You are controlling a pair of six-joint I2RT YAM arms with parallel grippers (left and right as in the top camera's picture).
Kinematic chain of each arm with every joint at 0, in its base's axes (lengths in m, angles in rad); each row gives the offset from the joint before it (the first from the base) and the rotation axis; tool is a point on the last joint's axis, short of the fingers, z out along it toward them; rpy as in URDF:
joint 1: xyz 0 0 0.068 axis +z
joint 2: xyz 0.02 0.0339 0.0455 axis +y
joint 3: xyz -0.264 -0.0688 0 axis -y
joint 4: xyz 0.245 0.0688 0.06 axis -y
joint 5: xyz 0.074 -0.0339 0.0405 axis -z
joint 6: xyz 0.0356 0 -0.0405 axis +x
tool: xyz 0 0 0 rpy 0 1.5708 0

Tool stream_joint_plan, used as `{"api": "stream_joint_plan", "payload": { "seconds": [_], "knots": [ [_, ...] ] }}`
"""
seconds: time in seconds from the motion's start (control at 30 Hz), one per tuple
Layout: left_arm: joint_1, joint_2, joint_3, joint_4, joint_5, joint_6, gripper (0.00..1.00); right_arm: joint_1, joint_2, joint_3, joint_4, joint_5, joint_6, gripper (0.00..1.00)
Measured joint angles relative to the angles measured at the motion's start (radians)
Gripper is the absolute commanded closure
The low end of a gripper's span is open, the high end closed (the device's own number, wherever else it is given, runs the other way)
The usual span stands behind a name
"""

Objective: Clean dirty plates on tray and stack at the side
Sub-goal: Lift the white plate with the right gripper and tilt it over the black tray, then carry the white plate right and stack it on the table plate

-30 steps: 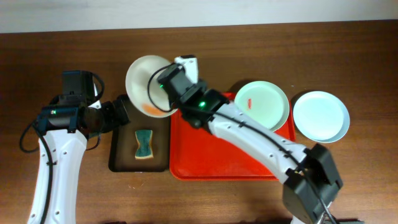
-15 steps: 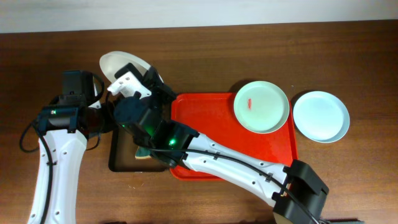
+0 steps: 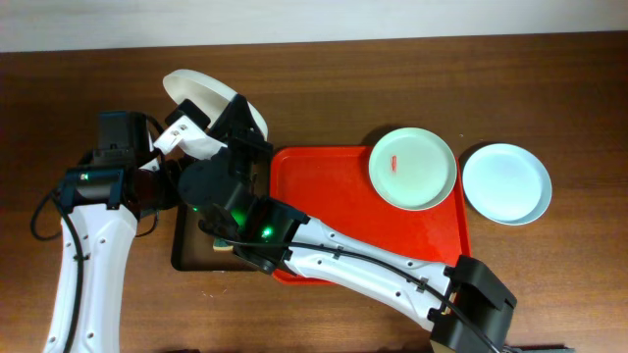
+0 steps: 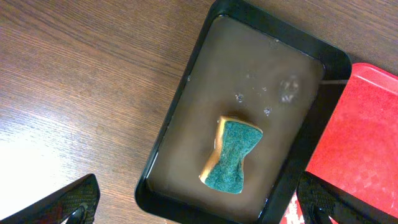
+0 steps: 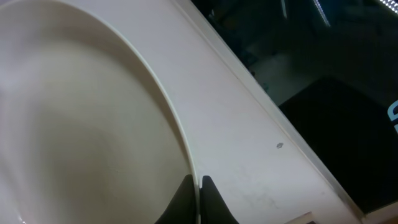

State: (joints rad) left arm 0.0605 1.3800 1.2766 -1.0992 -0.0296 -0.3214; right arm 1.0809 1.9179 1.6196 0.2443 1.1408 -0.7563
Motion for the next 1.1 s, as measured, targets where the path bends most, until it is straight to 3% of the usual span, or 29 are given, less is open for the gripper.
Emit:
{"api": "stream_joint_plan", "payload": {
  "seconds": [0.17, 0.27, 0.33, 0.43, 0.5, 0.63, 0.77, 0.8, 0.97, 1.1],
  "knots": [
    [0.000, 0.000, 0.000, 0.000, 0.000, 0.000, 0.01, 0.000, 0.000, 0.003, -0.092, 0.003, 0.112, 0.96],
    [0.000, 0.000, 0.000, 0.000, 0.000, 0.000, 0.01, -0.005, 0.000, 0.014, -0.349, -0.012, 0.398, 0.96],
    [0.000, 0.000, 0.000, 0.001, 0.000, 0.000, 0.01, -0.027, 0.000, 0.016, -0.586, -0.115, 0.691, 0.96],
    [0.000, 0.000, 0.000, 0.002, 0.000, 0.000, 0.01, -0.122, 0.000, 0.015, -0.773, -0.338, 1.011, 0.96],
    [0.000, 0.000, 0.000, 0.001, 0.000, 0.000, 0.01, -0.199, 0.000, 0.015, -0.826, -0.470, 1.118, 0.96],
    [0.000, 0.000, 0.000, 0.001, 0.000, 0.000, 0.01, -0.406, -0.039, 0.014, -0.900, -0.818, 1.220, 0.96],
    [0.000, 0.000, 0.000, 0.000, 0.000, 0.000, 0.01, -0.738, -0.199, 0.014, -1.051, -1.221, 1.254, 0.96],
    [0.000, 0.000, 0.000, 0.000, 0.000, 0.000, 0.01, -0.760, -0.204, 0.015, -1.059, -1.232, 1.255, 0.96],
    [0.000, 0.000, 0.000, 0.000, 0.000, 0.000, 0.01, -1.238, -0.240, 0.014, -1.373, -1.357, 1.243, 0.96],
    [0.000, 0.000, 0.000, 0.000, 0.000, 0.000, 0.01, -1.468, -0.240, 0.012, -1.465, -1.348, 1.183, 0.96]
  ]
}}
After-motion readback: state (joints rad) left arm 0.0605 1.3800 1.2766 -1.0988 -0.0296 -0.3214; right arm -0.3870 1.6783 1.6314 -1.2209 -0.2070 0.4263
